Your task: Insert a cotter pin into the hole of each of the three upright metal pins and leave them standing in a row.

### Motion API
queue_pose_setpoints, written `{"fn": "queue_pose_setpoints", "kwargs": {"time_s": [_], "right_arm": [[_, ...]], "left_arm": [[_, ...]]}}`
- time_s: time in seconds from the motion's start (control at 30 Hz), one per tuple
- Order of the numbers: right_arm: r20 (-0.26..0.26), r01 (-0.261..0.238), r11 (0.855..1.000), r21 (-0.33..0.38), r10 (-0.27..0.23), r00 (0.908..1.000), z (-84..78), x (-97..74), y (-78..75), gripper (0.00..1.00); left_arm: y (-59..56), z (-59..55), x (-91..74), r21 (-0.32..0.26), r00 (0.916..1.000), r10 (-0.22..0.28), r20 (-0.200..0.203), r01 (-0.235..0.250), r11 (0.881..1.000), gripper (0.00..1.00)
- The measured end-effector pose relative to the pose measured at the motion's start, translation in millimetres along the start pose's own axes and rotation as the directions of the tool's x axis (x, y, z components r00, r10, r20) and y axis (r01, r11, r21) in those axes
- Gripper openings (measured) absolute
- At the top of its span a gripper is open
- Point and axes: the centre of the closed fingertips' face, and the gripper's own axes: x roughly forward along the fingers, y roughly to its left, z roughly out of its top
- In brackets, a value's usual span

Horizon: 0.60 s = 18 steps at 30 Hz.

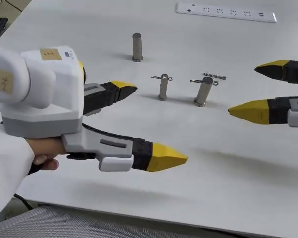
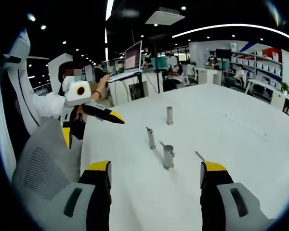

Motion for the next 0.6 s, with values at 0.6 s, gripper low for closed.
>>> {"fn": "queue_pose_setpoints", "kwargs": {"time_s": [0.6], "right_arm": [[0.004,0.09,0.989,0.114,-0.091,0.9958,-36.1,-30.5,2.3,0.98]], "left_arm": [[17.4,1.2,-11.9,-0.055,0.9979,0.065,0.011,-0.064,0.996,0.98]]}}
